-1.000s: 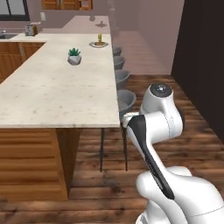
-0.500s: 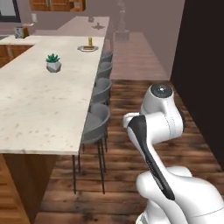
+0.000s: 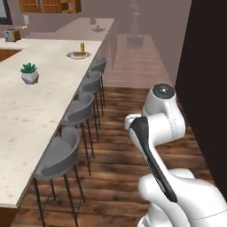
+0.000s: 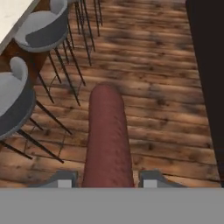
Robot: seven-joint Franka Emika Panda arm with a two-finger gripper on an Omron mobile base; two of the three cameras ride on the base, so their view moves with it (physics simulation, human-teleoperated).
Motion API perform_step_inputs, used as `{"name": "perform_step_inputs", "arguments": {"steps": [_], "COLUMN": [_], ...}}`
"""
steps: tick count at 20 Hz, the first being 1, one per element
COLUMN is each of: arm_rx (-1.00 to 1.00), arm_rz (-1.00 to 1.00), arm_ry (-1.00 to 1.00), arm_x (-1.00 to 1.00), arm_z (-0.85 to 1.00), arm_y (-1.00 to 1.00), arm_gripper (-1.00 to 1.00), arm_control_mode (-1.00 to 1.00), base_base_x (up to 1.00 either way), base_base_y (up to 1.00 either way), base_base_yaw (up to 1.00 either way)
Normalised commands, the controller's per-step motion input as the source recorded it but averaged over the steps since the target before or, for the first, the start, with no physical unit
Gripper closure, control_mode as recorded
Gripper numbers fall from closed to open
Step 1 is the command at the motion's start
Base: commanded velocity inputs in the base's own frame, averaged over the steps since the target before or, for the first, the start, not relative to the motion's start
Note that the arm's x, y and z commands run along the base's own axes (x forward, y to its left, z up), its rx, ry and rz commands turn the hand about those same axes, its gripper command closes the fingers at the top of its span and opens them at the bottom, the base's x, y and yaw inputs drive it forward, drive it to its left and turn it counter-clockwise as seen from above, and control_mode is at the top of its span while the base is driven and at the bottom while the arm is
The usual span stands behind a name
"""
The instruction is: Move the hot dog bun to the plate on the dining table and place the condiment next to that plate. Then navigate to the fridge and take the sausage and place it on the plate as well.
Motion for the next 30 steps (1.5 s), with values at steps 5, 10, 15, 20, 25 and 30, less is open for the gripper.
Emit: {"name": "perform_step_inputs", "arguments": {"steps": [5,10,15,20,25,30], "arm_rx": [0.00,0.00,0.00,0.00,0.00,0.00], "arm_rz": [0.00,0.00,0.00,0.00,0.00,0.00], "arm_ry": [0.00,0.00,0.00,0.00,0.00,0.00], "arm_x": [0.00,0.00,0.00,0.00,0.00,0.00], "arm_z": [0.00,0.00,0.00,0.00,0.00,0.00], "arm_y": [0.00,0.00,0.00,0.00,0.00,0.00], "arm_gripper": [1.00,1.00,1.00,1.00,1.00,1.00], "arm_control_mode": [1.00,1.00,1.00,1.00,1.00,1.00], "base_base_x": [1.00,1.00,1.00,1.00,1.00,1.00], "base_base_y": [-0.97,-0.75,-0.60,-0.45,-0.38,-0.46], "base_base_yaw": [0.14,0.19,0.23,0.29,0.33,0.38]}}
